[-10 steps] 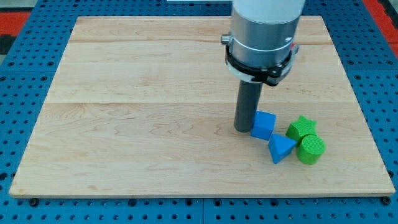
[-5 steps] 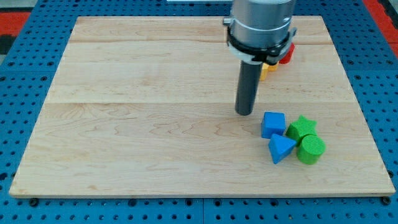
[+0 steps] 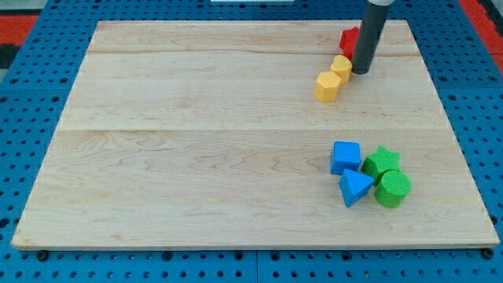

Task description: Move the yellow heart to the center

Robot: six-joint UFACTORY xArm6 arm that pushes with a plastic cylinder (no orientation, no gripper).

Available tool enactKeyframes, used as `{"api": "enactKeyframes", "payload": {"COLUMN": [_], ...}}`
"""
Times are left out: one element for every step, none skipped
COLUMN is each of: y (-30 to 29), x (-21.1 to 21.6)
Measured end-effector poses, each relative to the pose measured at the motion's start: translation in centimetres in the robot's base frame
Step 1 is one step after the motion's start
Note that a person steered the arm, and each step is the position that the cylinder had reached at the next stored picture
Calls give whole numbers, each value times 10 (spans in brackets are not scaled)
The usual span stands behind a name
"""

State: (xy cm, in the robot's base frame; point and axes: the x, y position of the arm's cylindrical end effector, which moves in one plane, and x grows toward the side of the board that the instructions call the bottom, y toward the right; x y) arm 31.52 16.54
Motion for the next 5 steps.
{"api": "enactKeyframes", "payload": {"y": [-26, -53, -88, -120, -123], "x": [-1, -1, -1, -1, 11]}}
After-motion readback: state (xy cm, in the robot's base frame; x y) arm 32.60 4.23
